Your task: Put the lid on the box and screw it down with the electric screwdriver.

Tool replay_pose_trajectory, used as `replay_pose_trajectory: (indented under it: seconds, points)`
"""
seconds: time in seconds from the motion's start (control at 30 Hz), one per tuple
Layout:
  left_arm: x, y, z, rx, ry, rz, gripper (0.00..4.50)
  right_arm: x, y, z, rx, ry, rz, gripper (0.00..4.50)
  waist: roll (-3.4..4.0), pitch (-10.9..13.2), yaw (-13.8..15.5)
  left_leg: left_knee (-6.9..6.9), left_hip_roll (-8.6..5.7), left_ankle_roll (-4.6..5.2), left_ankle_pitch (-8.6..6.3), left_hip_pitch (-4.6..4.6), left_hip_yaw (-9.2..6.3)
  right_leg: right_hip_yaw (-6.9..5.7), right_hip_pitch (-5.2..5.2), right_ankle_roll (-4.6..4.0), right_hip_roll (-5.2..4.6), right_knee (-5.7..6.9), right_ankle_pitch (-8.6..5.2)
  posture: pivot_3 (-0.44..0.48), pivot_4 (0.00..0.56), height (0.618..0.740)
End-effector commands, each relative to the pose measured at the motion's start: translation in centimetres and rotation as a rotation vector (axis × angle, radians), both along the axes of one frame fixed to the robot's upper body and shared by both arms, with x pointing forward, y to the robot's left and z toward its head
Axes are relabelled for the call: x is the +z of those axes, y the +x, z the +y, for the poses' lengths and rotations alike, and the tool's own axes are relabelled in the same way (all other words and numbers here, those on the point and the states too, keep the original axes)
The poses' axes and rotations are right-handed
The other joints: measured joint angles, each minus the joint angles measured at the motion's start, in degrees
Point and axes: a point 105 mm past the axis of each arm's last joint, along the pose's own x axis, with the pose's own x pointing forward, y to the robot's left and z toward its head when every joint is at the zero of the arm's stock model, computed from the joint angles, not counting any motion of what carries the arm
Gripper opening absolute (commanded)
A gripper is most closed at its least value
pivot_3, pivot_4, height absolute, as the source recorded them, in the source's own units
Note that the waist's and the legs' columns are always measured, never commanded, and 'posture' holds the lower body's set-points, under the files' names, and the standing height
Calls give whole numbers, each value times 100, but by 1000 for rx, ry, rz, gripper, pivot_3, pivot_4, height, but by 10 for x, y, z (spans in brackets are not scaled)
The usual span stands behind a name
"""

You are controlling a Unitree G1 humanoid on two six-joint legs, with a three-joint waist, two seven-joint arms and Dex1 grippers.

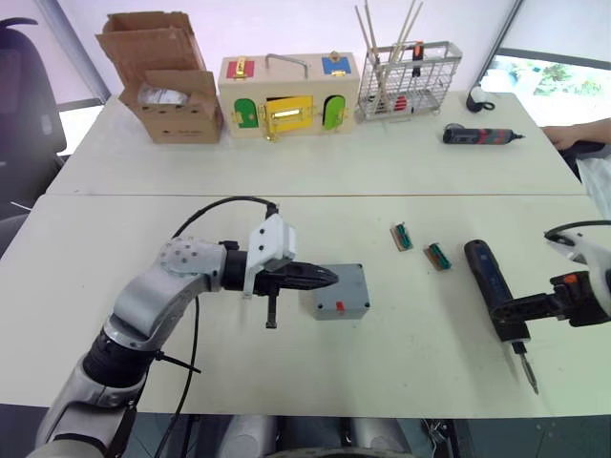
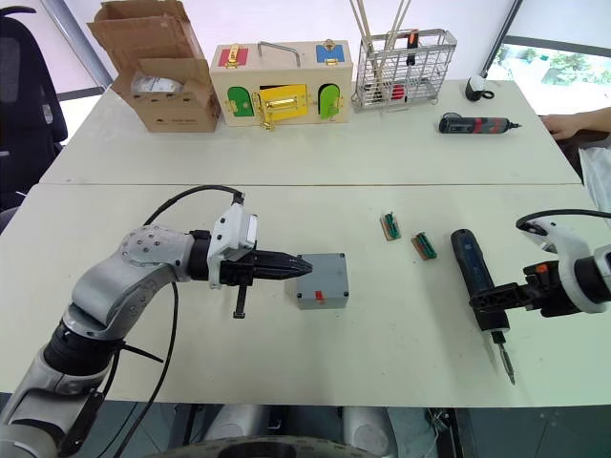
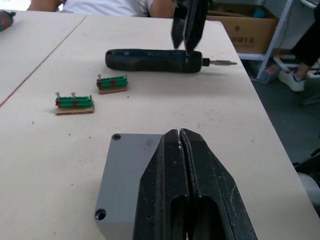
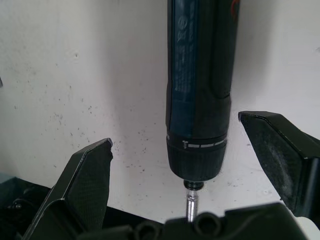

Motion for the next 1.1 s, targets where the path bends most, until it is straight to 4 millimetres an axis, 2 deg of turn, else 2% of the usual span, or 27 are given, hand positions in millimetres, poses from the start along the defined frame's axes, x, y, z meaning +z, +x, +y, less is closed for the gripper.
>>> replay_pose_trajectory:
  seconds: [0.03,0.37,0.53,0.57,0.6,0.67,0.83,1.1]
  points:
    - [12,-3,0,-2,-31,-35,0,-1,1,-4,-4,-31,3,4492,0,0,12,0,0,0,0,0,0,0,-1,0,0,1,0,0,150,740]
    - [7,-3,1,13,-27,-18,0,-25,9,-8,15,-122,41,4492,-2,1,-1,0,0,0,0,0,1,1,-3,0,2,3,0,0,150,740]
    - [4,-3,-2,22,-33,-12,0,-34,14,-9,36,-155,43,4492,-46,-11,-9,4,0,0,0,6,0,1,7,0,2,1,1,0,150,740]
    - [4,-3,-2,24,-35,-10,0,-36,15,-11,46,-176,44,4002,-50,-12,-6,5,0,-1,0,8,0,1,11,0,2,0,1,0,150,740]
    - [4,-3,-3,26,-36,-9,0,-38,15,-14,56,-193,46,3825,-56,-15,-7,6,0,0,0,8,0,1,12,0,2,-1,1,0,150,740]
    - [4,-3,-3,32,-38,-8,0,-42,14,-16,71,-218,56,3137,-71,-21,-8,6,0,0,0,9,0,1,12,-1,1,-2,1,0,150,740]
    - [4,-2,-3,48,-49,-4,0,-44,15,-14,66,-203,69,1911,-88,-30,-4,6,0,-1,0,9,-1,1,13,-1,0,-3,1,0,150,740]
    - [6,2,-5,51,-54,-6,0,-48,10,-21,96,-232,77,1879,-95,-35,0,5,0,-1,-1,9,-2,1,13,-1,-1,-5,1,0,150,740]
